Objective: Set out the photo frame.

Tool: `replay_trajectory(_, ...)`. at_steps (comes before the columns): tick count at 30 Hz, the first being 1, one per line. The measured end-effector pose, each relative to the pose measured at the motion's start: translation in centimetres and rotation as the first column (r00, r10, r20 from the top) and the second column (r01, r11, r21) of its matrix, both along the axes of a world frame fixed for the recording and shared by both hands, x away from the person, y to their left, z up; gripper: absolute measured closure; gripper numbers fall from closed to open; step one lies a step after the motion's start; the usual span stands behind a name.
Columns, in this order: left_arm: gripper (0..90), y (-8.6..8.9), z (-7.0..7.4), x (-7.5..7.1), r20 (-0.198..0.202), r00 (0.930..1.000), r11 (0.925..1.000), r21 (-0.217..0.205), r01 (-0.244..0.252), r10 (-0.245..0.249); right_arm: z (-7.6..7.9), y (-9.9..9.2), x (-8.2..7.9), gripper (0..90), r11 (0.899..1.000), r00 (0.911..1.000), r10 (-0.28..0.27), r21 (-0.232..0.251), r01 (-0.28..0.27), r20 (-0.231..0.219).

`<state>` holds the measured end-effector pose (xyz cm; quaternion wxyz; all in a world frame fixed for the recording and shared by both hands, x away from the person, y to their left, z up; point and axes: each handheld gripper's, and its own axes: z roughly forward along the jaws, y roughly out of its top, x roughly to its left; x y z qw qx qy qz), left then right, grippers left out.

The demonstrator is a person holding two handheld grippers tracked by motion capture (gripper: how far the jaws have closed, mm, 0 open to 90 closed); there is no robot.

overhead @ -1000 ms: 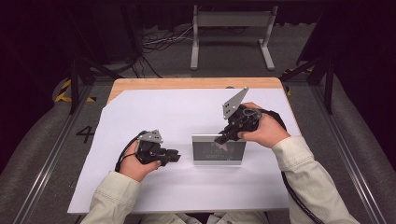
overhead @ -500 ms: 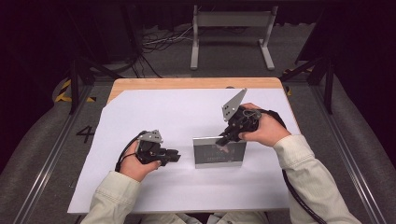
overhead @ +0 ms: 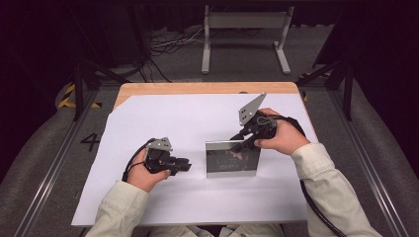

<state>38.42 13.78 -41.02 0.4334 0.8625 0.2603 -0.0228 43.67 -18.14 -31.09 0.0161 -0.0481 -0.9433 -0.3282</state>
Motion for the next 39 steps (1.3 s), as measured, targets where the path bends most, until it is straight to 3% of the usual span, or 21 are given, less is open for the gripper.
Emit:
replay_trajectory(9,72.3,0.0,0.1,0.0,0.001,1.0,1.0,-0.001,-0.003,0.003,0.6,-0.9,-0.1,44.8,0.994,0.9953,-0.088,0.069,0.085,0.039)
replay_trajectory(25,68.9,0.7,0.4,-0.2,0.01,0.9999,1.0,0.002,-0.01,0.01,1.4,-4.6,-1.5,41.6,0.978,0.9807,-0.186,0.109,0.178,0.062)
replay_trajectory(39,68.9,0.8,0.6,-0.1,0.011,0.9999,1.0,-0.001,-0.01,0.01,1.8,-7.7,-2.4,40.0,0.961,0.9658,-0.253,0.13,0.244,0.055)
